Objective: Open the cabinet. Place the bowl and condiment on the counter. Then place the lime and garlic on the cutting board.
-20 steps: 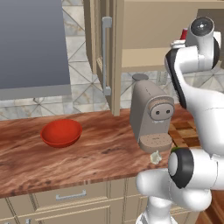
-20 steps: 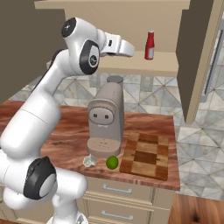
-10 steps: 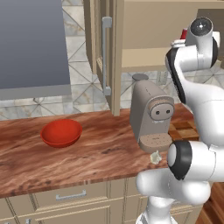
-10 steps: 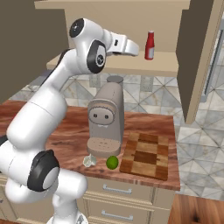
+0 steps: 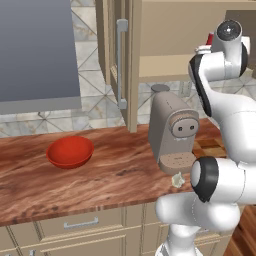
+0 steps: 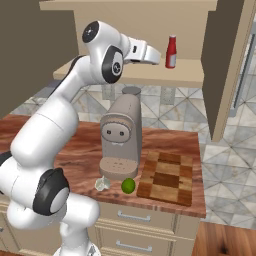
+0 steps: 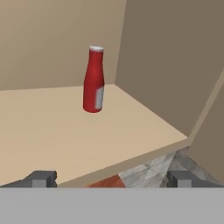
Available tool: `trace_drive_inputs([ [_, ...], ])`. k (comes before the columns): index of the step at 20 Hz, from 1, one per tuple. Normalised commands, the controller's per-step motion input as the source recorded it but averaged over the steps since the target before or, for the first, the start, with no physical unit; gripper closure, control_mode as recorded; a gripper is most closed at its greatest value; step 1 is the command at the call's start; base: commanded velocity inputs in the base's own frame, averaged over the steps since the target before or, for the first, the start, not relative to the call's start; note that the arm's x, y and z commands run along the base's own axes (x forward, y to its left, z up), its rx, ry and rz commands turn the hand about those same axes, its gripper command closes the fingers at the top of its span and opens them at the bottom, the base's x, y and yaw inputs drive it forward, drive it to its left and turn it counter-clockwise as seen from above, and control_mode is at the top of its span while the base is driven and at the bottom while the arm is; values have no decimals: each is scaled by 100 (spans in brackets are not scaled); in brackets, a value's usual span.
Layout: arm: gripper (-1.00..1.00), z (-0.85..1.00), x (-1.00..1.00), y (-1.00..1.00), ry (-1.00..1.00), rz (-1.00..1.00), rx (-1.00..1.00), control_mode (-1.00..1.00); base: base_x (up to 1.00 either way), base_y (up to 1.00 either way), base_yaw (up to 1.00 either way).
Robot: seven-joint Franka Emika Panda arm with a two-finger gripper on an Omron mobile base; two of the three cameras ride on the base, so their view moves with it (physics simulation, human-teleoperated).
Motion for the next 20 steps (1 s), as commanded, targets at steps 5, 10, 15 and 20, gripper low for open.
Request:
trace_drive_inputs([
  [5, -100, -6, 10, 0, -1, -1, 1, -100, 0, 0, 0],
  [10, -100, -3, 14, -1, -2, -1, 1, -100, 0, 0, 0],
  [15, -100, 0, 19, -1, -2, -1, 1, -100, 0, 0, 0],
  [20, -100, 0, 13, -11, 0, 0, 2, -100, 0, 0, 0],
])
